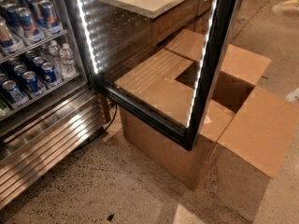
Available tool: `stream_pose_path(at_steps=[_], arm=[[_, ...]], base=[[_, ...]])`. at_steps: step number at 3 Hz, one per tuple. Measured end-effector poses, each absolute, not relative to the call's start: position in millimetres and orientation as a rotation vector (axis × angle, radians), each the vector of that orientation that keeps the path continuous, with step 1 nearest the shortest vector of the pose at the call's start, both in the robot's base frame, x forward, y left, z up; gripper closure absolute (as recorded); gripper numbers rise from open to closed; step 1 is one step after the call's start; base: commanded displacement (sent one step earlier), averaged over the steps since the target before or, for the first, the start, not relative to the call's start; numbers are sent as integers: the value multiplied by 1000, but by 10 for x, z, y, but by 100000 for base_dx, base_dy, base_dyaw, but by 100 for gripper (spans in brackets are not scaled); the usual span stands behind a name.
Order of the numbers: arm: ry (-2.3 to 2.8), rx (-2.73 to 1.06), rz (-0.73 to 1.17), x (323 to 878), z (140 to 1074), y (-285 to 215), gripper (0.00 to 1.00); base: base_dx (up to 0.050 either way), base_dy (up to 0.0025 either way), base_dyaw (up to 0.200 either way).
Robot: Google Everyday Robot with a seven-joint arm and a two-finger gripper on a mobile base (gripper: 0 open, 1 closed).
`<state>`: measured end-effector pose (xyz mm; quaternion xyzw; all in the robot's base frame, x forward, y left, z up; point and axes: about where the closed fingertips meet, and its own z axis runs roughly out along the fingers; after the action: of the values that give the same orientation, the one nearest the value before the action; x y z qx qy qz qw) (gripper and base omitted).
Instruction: Close right fridge door
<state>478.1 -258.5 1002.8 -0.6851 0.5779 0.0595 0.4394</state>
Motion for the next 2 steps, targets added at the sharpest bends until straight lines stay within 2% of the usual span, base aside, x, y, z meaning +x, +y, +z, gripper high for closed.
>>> stream_pose_path(at_steps=[2], arm=[[1402,-1621,170,5262,9906,-2775,0]], base=[[0,0,0]])
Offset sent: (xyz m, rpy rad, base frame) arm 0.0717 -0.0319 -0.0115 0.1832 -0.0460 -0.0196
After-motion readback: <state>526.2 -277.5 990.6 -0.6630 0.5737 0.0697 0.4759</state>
